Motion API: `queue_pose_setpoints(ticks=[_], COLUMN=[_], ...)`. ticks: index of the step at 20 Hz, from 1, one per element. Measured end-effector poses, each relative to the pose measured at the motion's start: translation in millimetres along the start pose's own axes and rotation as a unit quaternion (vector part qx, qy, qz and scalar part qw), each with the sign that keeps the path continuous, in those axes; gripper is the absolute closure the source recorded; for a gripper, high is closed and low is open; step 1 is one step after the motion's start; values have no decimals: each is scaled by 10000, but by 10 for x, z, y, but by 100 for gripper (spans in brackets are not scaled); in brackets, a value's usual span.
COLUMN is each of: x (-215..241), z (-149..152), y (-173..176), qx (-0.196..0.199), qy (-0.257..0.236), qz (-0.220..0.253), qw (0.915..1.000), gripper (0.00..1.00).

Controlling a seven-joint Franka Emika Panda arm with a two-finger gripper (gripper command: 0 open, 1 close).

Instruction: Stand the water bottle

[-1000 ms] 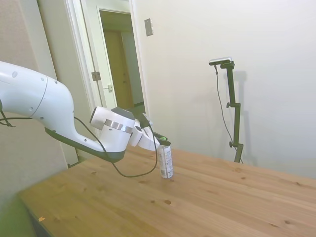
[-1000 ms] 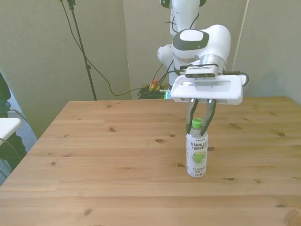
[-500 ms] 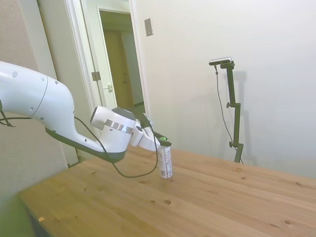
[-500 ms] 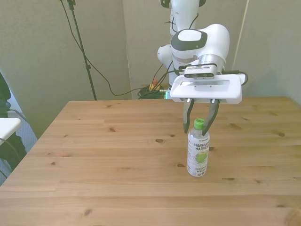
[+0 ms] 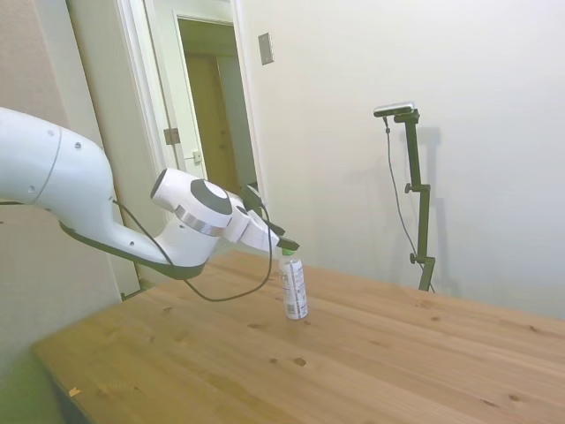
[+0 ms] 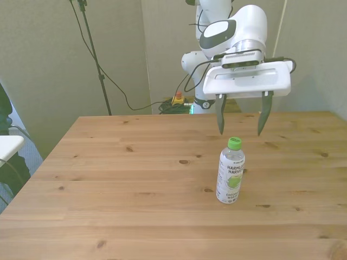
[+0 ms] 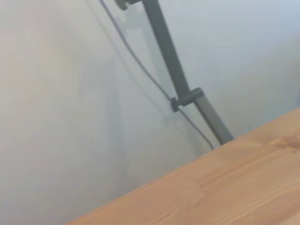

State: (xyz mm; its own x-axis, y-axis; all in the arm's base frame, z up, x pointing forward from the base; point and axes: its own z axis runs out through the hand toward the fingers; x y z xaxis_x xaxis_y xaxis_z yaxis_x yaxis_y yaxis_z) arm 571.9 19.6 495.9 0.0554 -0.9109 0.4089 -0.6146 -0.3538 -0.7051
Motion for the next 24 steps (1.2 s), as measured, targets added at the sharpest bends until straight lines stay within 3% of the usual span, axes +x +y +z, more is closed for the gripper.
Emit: queue_pose_setpoints(ticks=[5,9,16,24], x=[-425,-685,67,60], z=[-442,-754,-1349,-1431], y=[255,386,340,600], qx=[-172,-653,-1330,-1893], qy=[-699,-1365,-2025,-2649], qz=[-598,-925,-1565,-1908], qw=[9956,9842,9575,9261], gripper=[0,0,0,0])
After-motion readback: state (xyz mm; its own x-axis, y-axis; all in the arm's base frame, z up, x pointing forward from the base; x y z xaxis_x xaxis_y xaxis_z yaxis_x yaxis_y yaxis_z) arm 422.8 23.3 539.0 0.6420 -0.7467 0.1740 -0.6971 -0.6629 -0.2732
